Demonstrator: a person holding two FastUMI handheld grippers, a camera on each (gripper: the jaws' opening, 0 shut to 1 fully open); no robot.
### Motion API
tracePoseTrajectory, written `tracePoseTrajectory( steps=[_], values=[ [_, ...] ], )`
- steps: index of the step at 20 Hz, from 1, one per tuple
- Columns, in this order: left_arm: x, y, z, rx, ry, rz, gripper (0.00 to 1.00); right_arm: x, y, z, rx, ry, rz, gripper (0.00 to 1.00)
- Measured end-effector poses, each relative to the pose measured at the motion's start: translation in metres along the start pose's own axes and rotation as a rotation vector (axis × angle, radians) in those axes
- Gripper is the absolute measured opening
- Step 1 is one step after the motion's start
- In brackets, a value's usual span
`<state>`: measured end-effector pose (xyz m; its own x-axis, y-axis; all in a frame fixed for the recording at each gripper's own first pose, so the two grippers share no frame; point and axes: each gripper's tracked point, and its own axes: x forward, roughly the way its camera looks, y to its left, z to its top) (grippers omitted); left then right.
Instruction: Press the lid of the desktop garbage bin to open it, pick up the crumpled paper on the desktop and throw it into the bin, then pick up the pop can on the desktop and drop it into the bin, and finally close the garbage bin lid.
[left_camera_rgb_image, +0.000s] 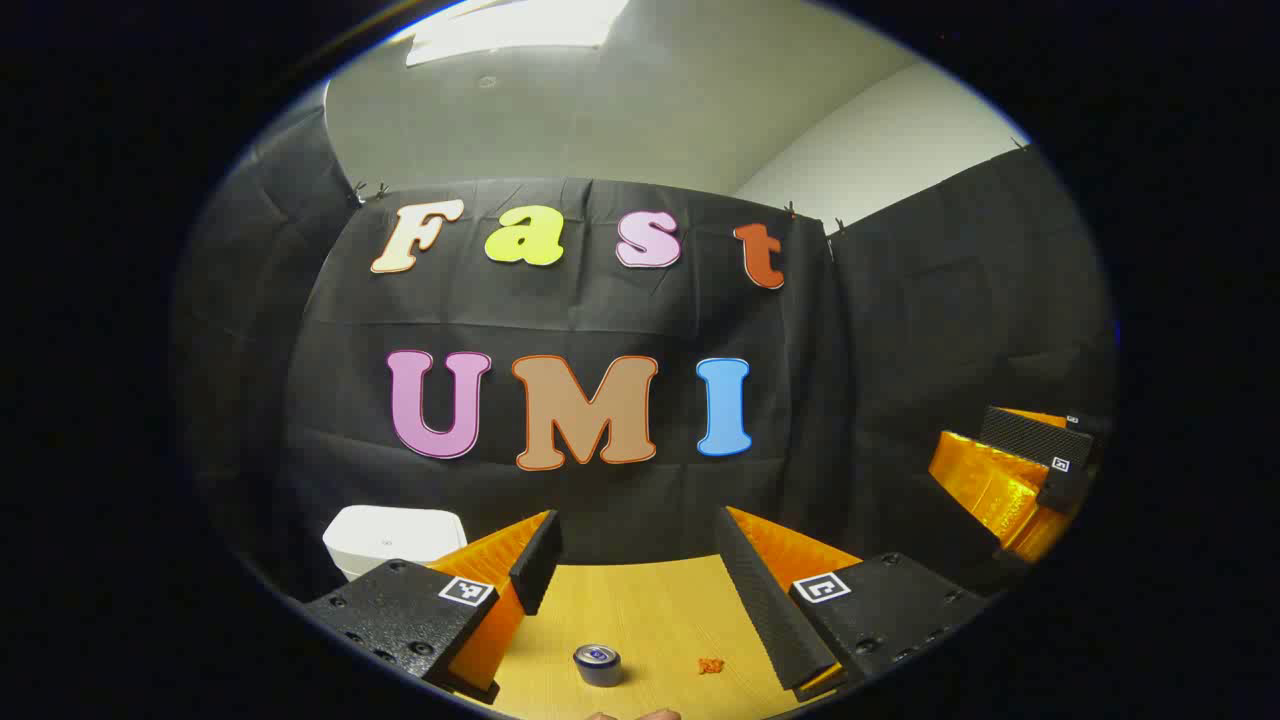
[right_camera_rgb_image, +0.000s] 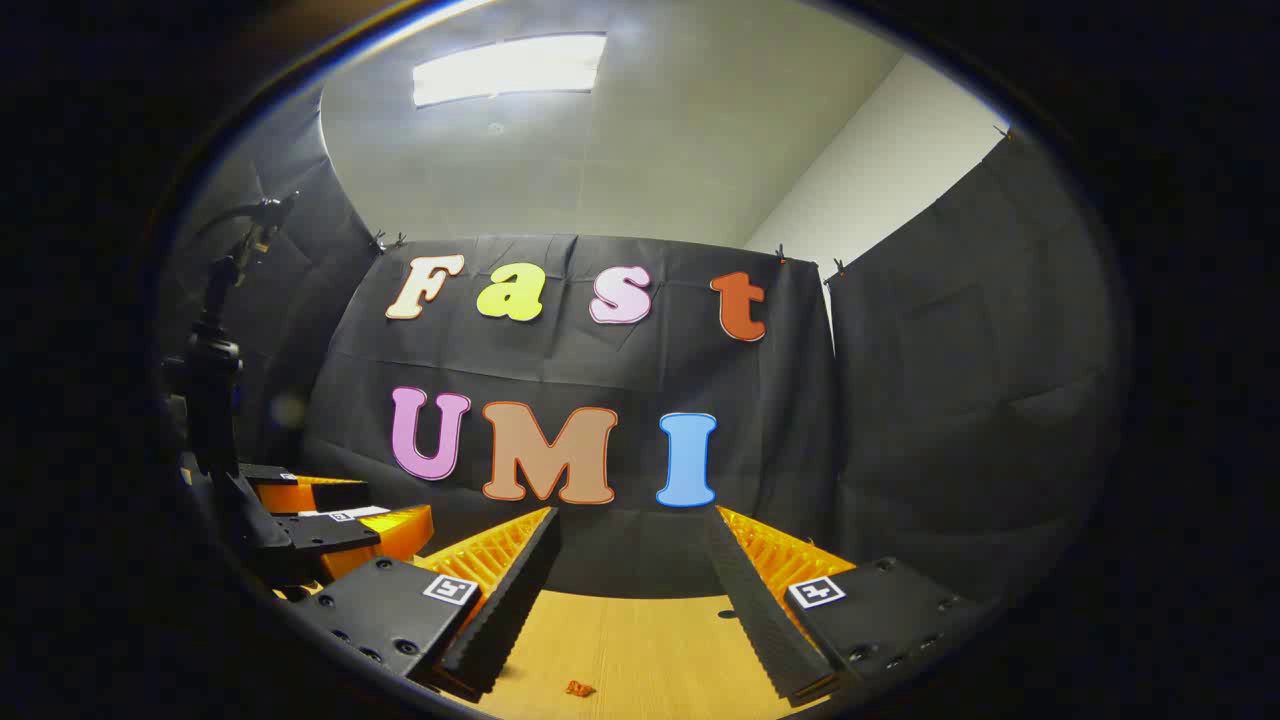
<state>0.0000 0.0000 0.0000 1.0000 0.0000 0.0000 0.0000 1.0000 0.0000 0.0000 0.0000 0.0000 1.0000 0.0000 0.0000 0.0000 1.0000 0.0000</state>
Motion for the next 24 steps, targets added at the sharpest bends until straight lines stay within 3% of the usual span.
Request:
tracePoseTrajectory(
  steps=[12,24],
  values=[
    [-0.008,0.015,-0.002,0.015,-0.001,0.028,0.93,0.001,0.011,-0.010,0.019,0.041,0.004,0.96],
    [-0.018,0.029,-0.009,0.008,0.010,0.080,0.93,0.004,0.033,-0.018,0.019,0.062,0.070,0.96]
  ],
)
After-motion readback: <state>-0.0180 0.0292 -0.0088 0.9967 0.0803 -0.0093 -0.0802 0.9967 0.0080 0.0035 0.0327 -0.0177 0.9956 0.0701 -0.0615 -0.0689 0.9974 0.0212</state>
